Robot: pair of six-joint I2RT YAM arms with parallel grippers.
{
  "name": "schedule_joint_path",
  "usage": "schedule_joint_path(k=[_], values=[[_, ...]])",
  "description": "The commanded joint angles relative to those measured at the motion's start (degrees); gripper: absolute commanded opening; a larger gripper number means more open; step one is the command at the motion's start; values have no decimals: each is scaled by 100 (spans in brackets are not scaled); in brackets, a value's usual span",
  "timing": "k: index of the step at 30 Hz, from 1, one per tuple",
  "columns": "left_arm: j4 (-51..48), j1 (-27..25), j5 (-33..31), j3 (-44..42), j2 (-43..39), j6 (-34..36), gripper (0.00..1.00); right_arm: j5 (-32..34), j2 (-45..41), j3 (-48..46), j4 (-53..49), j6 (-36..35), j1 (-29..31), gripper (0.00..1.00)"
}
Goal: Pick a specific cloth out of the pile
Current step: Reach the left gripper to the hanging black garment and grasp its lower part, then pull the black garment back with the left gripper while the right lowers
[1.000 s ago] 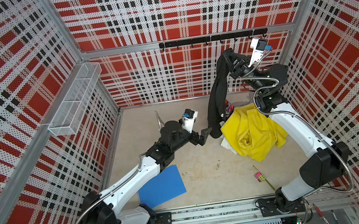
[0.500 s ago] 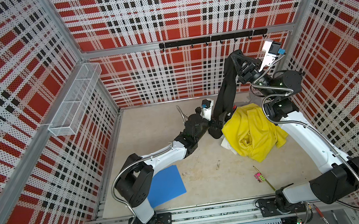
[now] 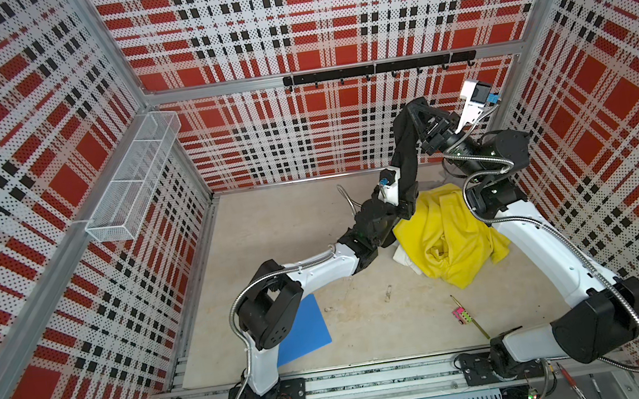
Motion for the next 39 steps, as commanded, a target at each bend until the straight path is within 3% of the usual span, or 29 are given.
schedule_joint_path(k=[1,5,12,17,21,23,28,35,37,39], values=[[186,-46,-407,165,25,64,44,105,-246,-40,251,-8,9,0],[186,-38,-189,-147,-271,315,15,442,-344,-121,-86,-184,-4,5],[-377,275,848,-976,-1381,614,3,1895,-488,-227,-1389,-232,-310,28],[-970,649,1563,-1269,-2062,641,2,1713,-426,-504,-1739,88,-734,40],[-1481,833,1731,-1195,-2338,813,3,1139,-379,-820,-1835,-11,-763,76],[-1621,955,1756,-1139,-2426,837,3,1041,-519,-1182,-1676,-34,-768,87],[-1730,1274,1733,-983,-2578,863,4,874,-1102,-2152,-1488,-225,-762,99],[-1607,1652,1666,-695,-2582,835,4,668,-1915,-3463,-1855,-540,-761,97],[-1607,1726,1705,-560,-2522,839,4,728,-2079,-3783,-2091,-602,-762,89],[-1608,1767,1814,-418,-2457,787,3,746,-2132,-4106,-2278,-642,-756,73]])
